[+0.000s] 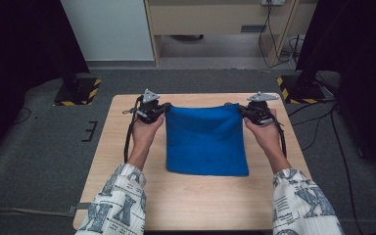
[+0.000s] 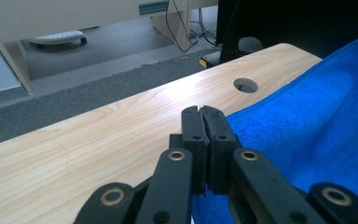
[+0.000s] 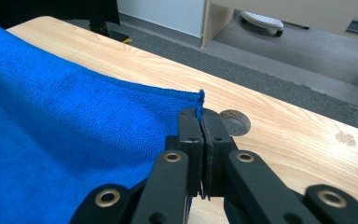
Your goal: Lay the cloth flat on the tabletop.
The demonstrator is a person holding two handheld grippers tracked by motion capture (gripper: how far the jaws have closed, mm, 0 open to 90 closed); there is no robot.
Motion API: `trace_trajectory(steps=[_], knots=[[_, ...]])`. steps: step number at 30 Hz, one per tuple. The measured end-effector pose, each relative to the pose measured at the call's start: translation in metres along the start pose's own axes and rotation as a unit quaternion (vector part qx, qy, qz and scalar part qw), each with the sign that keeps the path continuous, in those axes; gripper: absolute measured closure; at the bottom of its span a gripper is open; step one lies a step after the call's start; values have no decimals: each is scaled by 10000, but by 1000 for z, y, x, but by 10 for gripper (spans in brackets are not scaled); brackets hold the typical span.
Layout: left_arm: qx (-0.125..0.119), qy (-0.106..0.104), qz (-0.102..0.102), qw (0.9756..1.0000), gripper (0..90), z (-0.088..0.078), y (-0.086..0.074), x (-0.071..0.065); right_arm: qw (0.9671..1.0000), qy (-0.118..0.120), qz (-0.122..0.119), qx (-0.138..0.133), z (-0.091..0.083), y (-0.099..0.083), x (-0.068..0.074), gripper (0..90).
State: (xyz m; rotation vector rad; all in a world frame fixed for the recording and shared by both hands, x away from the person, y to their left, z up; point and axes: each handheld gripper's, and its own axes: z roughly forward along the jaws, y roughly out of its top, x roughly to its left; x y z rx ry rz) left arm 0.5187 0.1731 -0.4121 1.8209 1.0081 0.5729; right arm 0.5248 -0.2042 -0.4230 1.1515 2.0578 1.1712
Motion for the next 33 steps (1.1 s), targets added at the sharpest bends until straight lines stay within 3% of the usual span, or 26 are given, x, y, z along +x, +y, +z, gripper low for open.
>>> trace_trajectory(steps=[8,13,17,19,20,22,24,25,26,28,33], knots=[[2,45,-162,9999,883,13,-4,5,9996,-90,250,21,6,-3,-13,886],[27,60,-226,9997,882,21,-9,9,9995,-104,272,106,14,-1,-20,885],[87,83,-284,9995,881,27,-12,11,9994,-129,257,205,21,-2,-17,876],[69,155,-286,9994,859,30,-14,12,9994,-182,162,250,25,-3,-15,784],[50,254,-322,9991,770,32,-15,13,9991,-294,131,278,27,-4,-15,636],[9,400,-432,9983,504,34,-15,14,9981,-507,144,315,29,-5,-15,484],[10,477,-338,9983,483,31,-14,14,9973,-666,130,296,28,-4,-14,369],[10,477,-338,9983,457,31,-14,14,9973,-666,130,296,28,-4,-14,369],[40,497,-298,9983,442,28,-13,14,9969,-731,105,273,24,-3,-12,311],[40,507,-278,9983,440,24,-11,13,9971,-728,99,187,22,-3,-12,289],[14,434,-167,9989,445,17,-7,8,9965,-695,80,454,28,-9,-12,215]])
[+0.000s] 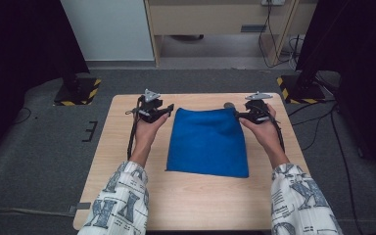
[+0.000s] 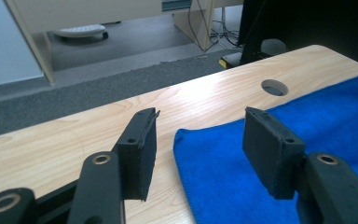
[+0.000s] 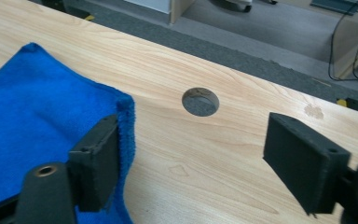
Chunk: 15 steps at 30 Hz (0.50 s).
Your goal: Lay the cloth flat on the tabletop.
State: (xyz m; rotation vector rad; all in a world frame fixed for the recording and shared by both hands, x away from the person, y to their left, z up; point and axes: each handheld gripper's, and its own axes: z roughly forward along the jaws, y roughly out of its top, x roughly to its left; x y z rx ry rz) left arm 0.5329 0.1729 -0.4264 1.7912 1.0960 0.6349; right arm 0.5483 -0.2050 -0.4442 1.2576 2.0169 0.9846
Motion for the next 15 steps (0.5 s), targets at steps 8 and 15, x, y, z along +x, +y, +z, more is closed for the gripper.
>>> trace_trajectory(steps=[8,15], knots=[[-35,-18,22,10000,450,-9,-2,0,9994,127,304,-57,3,-2,-1,201],[59,-25,-5,10000,461,-15,-11,4,9963,382,752,-164,5,-5,-8,178]])
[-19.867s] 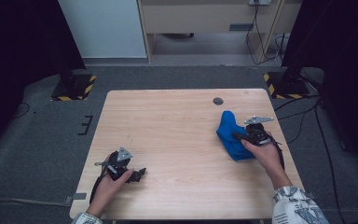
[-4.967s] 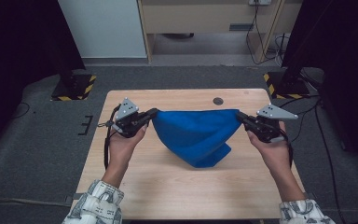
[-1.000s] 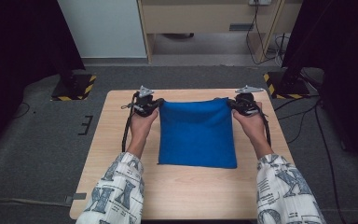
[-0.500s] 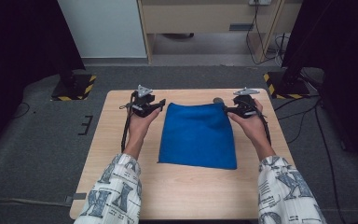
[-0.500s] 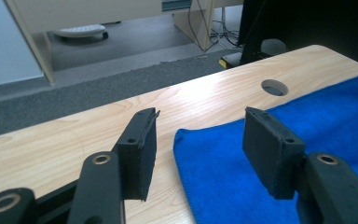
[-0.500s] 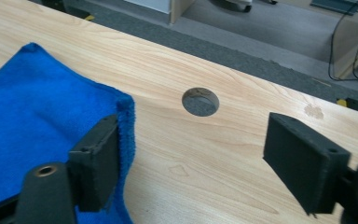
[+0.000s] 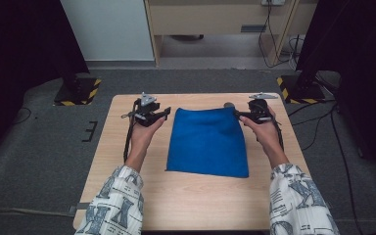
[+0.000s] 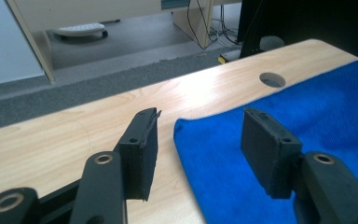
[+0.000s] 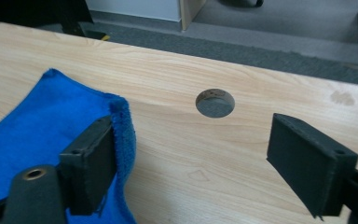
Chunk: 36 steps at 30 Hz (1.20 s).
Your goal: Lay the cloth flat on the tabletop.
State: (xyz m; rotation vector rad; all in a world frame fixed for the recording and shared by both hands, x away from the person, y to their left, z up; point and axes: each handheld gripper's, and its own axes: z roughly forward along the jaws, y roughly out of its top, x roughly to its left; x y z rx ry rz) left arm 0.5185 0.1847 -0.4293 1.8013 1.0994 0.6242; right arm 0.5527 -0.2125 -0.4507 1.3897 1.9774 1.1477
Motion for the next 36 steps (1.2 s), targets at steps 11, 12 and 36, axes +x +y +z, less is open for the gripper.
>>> trace_trajectory(steps=[11,12,36], knots=[[565,-95,290,9979,461,3,-49,-13,9990,-333,-152,267,12,-5,-3,178],[614,-130,255,9977,459,5,-54,-14,9989,-342,-154,266,14,-5,-2,178],[807,-361,195,9959,252,-18,-77,-22,9996,77,-199,194,0,-8,24,141]])
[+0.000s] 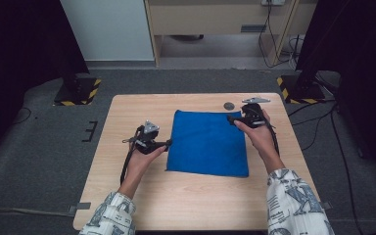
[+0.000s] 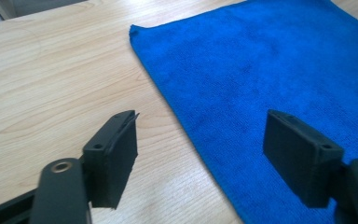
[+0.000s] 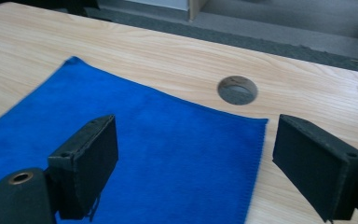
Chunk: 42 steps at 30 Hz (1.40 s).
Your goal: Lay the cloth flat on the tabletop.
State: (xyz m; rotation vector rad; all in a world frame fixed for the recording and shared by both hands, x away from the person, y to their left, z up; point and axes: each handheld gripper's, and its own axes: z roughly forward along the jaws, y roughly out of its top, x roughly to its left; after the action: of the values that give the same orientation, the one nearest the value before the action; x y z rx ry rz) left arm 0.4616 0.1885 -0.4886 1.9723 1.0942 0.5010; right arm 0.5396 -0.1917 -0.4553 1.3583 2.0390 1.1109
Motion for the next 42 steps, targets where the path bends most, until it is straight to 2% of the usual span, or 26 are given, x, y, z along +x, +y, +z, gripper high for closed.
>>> trace_trajectory(steps=[5,9,12,13,16,21,22,23,27,33,42], knots=[[-60,-29,-168,9998,192,-7,-3,8,9997,212,-100,-4,-2,0,13,136],[-79,8,-388,9992,164,-8,-9,17,9991,396,-171,34,-1,0,27,136],[-19,55,-403,9992,160,-8,-12,21,9986,486,-224,49,0,0,35,137],[-12,41,-442,9990,152,-9,-14,23,9978,586,-284,75,1,-1,45,137],[5,36,-525,9986,128,-11,-16,26,9965,727,-396,130,2,-2,57,137],[-64,90,-550,9984,109,-18,-18,33,9938,963,-529,153,4,-3,78,145],[-64,90,-550,9984,103,-18,-18,33,9938,963,-529,153,4,-3,78,145],[-47,89,-555,9984,100,-20,-20,36,9922,1080,-590,178,5,-5,87,146],[-65,266,-661,9974,99,-23,-24,45,9888,1290,-720,235,7,-10,104,155],[-99,253,-844,9961,99,-29,-29,54,9826,1586,-914,310,8,-18,130,172],[-132,366,-877,9954,99,-32,-32,58,9759,1871,-1072,321,7,-24,157,239]])
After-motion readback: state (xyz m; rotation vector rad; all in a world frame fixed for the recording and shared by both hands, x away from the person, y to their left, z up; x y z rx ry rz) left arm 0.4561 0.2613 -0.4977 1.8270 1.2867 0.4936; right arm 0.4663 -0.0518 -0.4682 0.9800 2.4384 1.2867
